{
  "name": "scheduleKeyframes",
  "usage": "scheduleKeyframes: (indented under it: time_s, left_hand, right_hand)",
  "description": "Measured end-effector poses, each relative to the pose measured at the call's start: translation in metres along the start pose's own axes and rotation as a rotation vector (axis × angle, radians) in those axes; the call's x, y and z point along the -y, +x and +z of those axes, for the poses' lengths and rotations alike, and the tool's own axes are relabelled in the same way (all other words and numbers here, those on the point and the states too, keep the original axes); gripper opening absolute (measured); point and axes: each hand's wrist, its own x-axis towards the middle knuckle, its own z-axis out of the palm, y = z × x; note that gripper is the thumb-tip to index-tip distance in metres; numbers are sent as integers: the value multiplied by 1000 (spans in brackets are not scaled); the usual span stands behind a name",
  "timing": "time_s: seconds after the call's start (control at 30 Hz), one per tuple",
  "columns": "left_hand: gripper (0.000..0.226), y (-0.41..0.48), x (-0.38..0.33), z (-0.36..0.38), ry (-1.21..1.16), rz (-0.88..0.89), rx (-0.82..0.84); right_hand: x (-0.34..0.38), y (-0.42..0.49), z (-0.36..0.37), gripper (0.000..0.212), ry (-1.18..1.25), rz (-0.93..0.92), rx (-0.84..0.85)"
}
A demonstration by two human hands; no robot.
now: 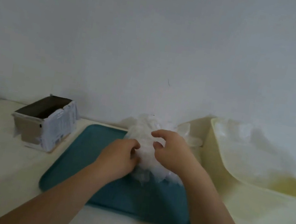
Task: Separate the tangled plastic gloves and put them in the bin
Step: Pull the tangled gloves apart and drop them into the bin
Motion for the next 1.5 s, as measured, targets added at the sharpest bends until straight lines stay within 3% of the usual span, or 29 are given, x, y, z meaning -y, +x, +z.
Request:
scheduleKeyframes:
  time_s: [0.23,0.37,0.57,0.7,0.8,0.9,1.1,1.27,1.5]
  left_hand:
    - [33,14,17,0,-210,25,-48]
    - [36,17,15,-18,-431,39,-130]
    - [28,8,4,-41,-635,149,-322]
    - [21,9,10,-48,-819,68,-381]
    - [46,9,11,-50,-845,-57,-286]
    - [61,5,8,-49,-773,-62,-195]
    - [51,0,7,-45,-599,-17,-129]
    - [32,0,3,-51,-800,53,-80]
    - [8,10,13,-55,-971,-1,-195]
  right_hand:
    - [-13,21,19,63,-59,60,-50]
    - [-17,25,11,46,83,7,-146]
    - [-12,15,-2,4,270,-51,-232]
    - [-6,9,0,10,426,-58,-278]
    - [0,6,-2,6,599,-49,-337]
    - [6,4,-4,8,678,-45,-345]
    - [5,5,-1,11,752,-28,-346]
    - [8,3,-1,15,773,-88,-186]
    - [-7,11,-1,10,816,14,-374]
